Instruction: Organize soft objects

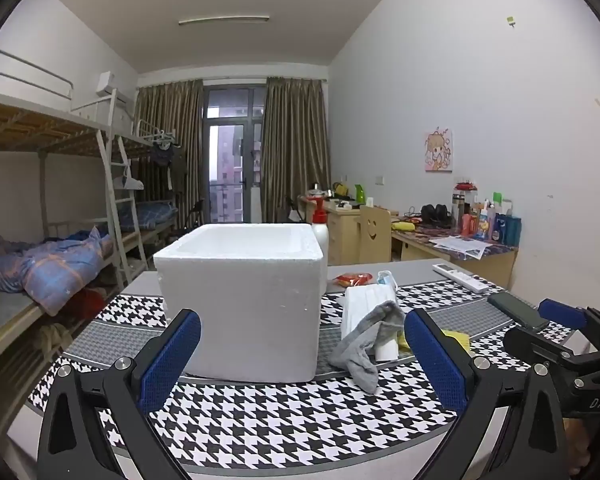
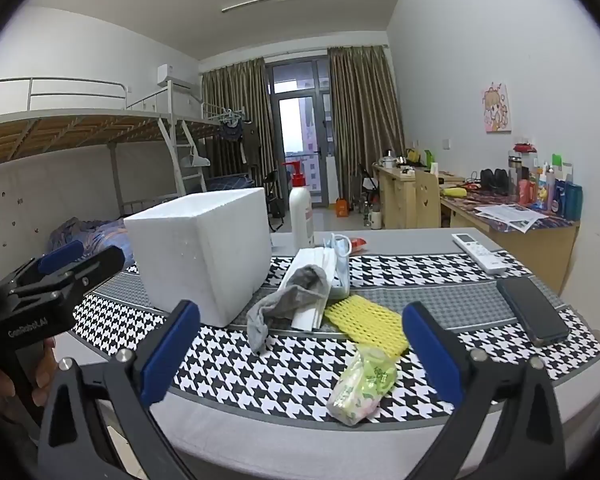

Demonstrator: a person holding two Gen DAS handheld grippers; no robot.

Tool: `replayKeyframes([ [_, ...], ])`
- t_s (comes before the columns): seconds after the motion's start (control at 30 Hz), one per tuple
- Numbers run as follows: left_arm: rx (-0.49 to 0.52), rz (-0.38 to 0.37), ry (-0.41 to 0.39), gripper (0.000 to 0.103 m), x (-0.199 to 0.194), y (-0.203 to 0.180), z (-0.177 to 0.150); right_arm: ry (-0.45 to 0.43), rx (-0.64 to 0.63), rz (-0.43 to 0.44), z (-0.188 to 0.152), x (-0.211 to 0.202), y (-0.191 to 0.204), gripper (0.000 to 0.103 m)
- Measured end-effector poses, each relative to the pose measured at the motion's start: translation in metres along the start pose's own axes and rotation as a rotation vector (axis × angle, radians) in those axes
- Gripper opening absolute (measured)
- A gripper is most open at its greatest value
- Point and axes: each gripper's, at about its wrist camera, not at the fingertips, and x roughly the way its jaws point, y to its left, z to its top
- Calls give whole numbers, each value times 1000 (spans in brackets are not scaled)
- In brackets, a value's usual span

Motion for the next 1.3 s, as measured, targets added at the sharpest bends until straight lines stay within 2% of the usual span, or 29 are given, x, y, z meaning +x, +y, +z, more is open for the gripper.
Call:
replayKeyframes([
  [0.73, 28, 1, -3, 102, -5, -6, 3, -3, -13, -11, 3, -4, -1, 102],
  [1.3, -2, -2, 4, 102, 3, -3, 5, 5, -19, -24, 6, -3, -3, 102],
])
